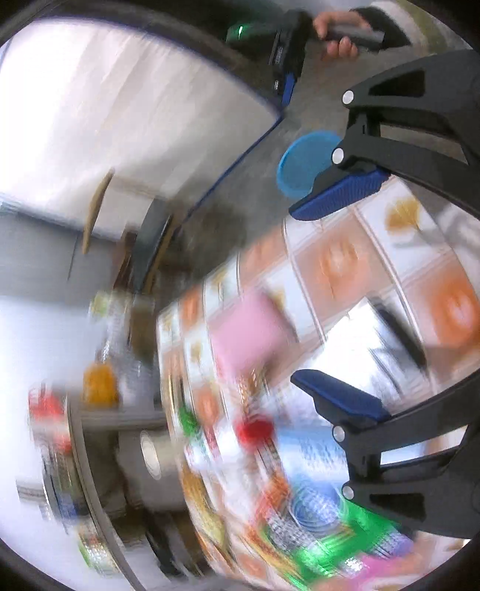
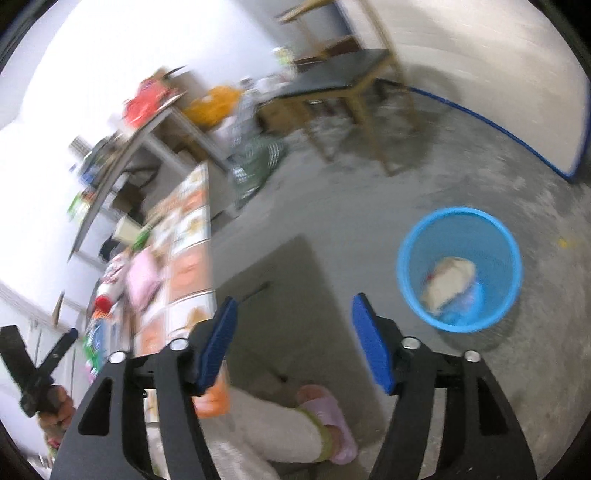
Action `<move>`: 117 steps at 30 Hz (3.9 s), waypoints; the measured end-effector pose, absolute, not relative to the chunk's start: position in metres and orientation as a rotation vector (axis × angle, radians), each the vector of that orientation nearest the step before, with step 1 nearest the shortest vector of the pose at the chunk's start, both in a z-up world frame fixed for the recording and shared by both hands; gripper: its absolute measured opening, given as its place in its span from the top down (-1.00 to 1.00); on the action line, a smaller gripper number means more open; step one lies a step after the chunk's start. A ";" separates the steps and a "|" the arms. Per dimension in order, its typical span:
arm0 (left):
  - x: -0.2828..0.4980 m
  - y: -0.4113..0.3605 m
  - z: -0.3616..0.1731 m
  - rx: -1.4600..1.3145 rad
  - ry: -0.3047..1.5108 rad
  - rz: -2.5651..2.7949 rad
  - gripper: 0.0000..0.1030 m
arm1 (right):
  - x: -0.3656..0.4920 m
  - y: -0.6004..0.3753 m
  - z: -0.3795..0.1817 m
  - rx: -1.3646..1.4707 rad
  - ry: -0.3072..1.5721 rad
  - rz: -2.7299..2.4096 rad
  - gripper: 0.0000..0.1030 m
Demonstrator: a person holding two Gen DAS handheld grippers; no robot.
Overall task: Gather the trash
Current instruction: 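Move both tools back toward the table, then grasp the pink sponge with the right gripper while the left gripper approaches the blue medicine box, then lift the pink sponge with the right gripper while the left gripper grasps the blue medicine box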
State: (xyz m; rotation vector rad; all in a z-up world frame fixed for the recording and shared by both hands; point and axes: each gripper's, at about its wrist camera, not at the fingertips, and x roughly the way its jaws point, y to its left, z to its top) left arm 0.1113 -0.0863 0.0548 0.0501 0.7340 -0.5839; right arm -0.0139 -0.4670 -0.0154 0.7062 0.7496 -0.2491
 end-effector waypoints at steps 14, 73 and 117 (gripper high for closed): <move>0.141 0.025 0.006 -0.081 0.821 -0.419 -0.60 | 0.123 -0.280 -0.008 0.613 0.928 0.253 -0.27; 0.140 0.045 -0.035 -0.203 1.012 -0.441 -0.36 | 0.256 -0.229 -0.034 0.051 1.063 0.090 -0.53; 0.125 0.032 -0.045 0.029 1.018 -0.390 -0.39 | 0.184 -0.231 -0.043 0.018 1.174 0.048 -0.63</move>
